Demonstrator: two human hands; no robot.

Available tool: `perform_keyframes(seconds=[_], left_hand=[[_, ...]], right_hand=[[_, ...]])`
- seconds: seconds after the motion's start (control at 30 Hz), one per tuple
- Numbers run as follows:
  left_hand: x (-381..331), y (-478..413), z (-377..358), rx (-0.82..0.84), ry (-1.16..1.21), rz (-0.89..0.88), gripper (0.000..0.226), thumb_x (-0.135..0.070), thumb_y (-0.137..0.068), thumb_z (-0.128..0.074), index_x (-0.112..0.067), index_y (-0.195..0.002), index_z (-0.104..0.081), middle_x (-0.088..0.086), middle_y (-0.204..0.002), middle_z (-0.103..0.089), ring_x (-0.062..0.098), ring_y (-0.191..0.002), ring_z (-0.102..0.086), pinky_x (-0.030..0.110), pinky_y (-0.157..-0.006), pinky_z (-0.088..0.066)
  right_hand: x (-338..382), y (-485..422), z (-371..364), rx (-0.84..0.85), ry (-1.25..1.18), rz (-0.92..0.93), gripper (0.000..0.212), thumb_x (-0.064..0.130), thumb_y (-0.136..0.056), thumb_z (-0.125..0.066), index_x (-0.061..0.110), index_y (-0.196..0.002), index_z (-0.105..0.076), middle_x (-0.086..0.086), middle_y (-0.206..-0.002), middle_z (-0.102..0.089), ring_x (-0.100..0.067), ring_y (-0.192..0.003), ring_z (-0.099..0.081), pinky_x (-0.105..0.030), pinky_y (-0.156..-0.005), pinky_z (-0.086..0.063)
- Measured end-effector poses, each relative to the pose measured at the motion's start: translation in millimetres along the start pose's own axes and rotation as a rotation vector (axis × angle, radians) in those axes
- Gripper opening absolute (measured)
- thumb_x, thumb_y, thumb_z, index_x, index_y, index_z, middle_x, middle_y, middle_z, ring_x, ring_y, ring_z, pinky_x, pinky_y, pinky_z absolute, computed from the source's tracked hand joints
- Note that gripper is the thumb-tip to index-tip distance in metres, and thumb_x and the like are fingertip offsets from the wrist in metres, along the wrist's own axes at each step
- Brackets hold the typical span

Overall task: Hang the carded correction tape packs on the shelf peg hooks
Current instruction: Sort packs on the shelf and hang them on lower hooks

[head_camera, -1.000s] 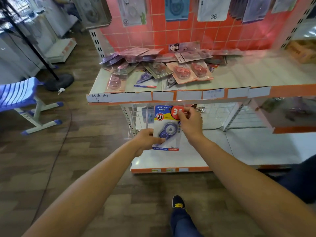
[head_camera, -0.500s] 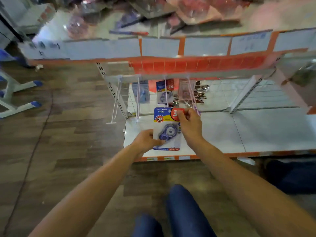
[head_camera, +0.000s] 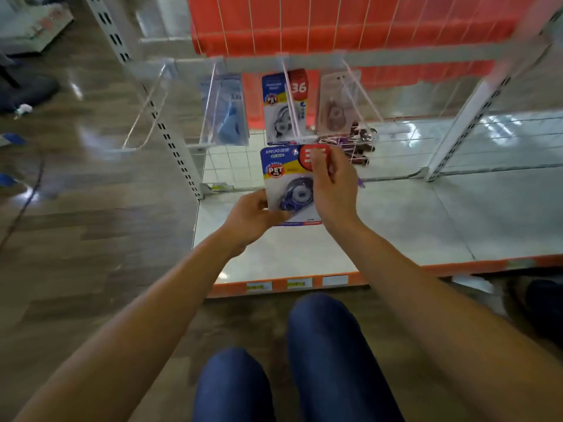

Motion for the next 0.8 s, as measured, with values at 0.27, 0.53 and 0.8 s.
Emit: perform_keyframes(seconds=[0.27, 0.53, 0.8], left_hand=[[26.3, -17.7, -10.9, -0.013, -0.055, -0.131, 0.028, -0.02, -0.084, -0.072, -0.022, -0.11, -0.062, -0.001, -0.103, -0.067, 0.019, -0.098, -0.064, 0.037, -0.086, -0.056], [23.7, -33.0, -5.5, -0.061, -0.052, -0.168, 0.035, -0.022, -0.083, -0.073, -0.016, -0.116, -0.064, 0.005, -0.109, -0.069, 0.024, -0.101, -0.065, 0.047, -0.09, -0.055], [20.4, -47.7, -1.2, -0.087, -0.084, -0.149, 0.03, -0.025, -0.084, -0.073, -0.022, -0.112, -0.062, 0.002, -0.107, -0.069, 0.021, -0.1, -0.065, 0.045, -0.09, -0.055]], right_hand=[[-38.1, -6.7, -2.6, -0.073, -0.026, 0.028, 0.016, 0.026, -0.098, -0.05, 0.017, -0.087, -0.056, -0.006, -0.086, -0.065, -0.018, -0.08, -0.061, -0.037, -0.075, -0.051], [-34.1, -25.9, -8.3, -0.091, -0.051, 0.072, 0.013, 0.026, -0.093, -0.058, 0.017, -0.084, -0.056, 0.007, -0.076, -0.061, -0.011, -0.074, -0.06, -0.031, -0.071, -0.05], [-43.4, -47.5, -17.1, -0.066, -0.04, 0.107, 0.02, 0.027, -0.095, -0.057, 0.01, -0.102, -0.062, 0.0, -0.09, -0.065, -0.012, -0.081, -0.061, -0.012, -0.067, -0.046]])
Point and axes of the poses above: each hand's wrist, its own y-axis away from the middle knuckle, its own z-axis out of the back of the hand, x = y × z, the point moved 4 cm from there along -y, towards the middle knuckle
